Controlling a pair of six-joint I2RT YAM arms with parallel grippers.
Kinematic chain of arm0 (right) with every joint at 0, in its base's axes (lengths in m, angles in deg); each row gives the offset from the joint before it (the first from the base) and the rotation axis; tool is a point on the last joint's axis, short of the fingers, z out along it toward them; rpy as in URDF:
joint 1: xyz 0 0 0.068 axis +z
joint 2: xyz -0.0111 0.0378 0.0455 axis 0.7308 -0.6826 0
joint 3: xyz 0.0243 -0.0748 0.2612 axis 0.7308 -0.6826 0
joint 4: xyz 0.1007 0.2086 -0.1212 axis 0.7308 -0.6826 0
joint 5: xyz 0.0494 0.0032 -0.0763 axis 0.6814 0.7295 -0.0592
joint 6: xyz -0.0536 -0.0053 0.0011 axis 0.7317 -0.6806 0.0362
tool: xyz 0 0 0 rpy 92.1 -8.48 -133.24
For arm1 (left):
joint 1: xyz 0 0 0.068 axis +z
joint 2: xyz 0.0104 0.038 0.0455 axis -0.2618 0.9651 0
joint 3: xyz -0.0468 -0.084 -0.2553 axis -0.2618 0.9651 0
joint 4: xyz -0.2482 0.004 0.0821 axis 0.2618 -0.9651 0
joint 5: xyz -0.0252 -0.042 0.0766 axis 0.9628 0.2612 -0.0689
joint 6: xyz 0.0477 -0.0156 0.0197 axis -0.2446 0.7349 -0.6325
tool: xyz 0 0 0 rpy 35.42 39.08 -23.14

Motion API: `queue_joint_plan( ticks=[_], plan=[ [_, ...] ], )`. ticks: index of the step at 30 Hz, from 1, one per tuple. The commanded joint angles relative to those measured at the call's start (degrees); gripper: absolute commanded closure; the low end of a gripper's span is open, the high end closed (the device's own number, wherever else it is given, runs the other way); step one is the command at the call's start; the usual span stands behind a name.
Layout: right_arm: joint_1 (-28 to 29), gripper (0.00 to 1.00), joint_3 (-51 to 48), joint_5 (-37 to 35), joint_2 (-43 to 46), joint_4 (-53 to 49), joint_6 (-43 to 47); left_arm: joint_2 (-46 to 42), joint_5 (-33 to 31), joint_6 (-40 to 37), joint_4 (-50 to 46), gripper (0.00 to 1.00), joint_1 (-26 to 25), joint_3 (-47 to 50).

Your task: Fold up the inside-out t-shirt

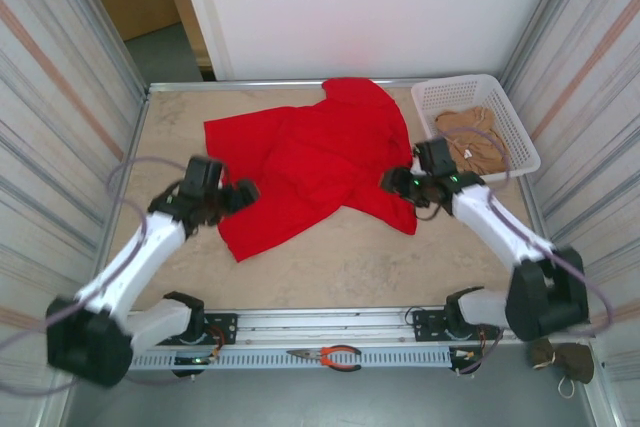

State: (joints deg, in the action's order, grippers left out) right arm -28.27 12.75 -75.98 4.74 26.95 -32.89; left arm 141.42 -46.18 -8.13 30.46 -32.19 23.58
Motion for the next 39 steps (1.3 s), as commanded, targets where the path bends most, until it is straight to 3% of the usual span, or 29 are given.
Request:
queue_joint_plan(
  ticks=[1, 4, 8, 16, 18, 21, 27, 34, 39],
  plan=[
    [2.3, 0.42, 9.0, -0.3, -12.9, 0.8, 3.3, 14.7, 4.5, -10.0, 6.8, 0.14, 4.1, -11.0],
    [3.2, 0.4, 16.4, -2.5, -22.3, -0.7, 2.2, 28.8, 6.3, -13.1, 4.2, 0.14, 6.5, -24.6],
    [4.0, 0.37, 18.5, -3.8, -27.2, 0.3, -1.6, 42.2, 3.9, -16.8, -0.8, 0.14, 7.0, -38.8],
    [4.4, 0.39, 21.9, -1.8, -35.0, 3.6, -5.3, 51.6, 2.3, -18.1, -2.9, 0.14, 7.2, -46.2],
    [4.3, 0.54, 23.3, -1.3, -36.8, 3.3, -5.4, 52.2, 2.1, -18.2, -2.7, 0.14, 7.2, -45.8],
    [4.0, 1.0, 23.1, -0.8, -36.5, 3.3, -5.0, 53.5, 1.6, -17.9, -2.6, 0.14, 7.6, -44.8],
    [4.6, 1.0, 12.9, -1.2, -20.9, 3.6, -4.5, 56.6, 4.6, -13.4, -1.3, 0.14, 10.4, -41.6],
    [7.0, 1.0, -9.3, -4.8, 2.9, 2.8, -10.9, 57.8, 6.1, -10.3, -2.5, 0.15, 13.2, -39.3],
    [6.2, 1.0, -19.5, -7.5, 12.7, -1.0, -13.2, 56.4, 6.9, -8.0, -3.4, 0.15, 15.1, -36.0]
  ],
)
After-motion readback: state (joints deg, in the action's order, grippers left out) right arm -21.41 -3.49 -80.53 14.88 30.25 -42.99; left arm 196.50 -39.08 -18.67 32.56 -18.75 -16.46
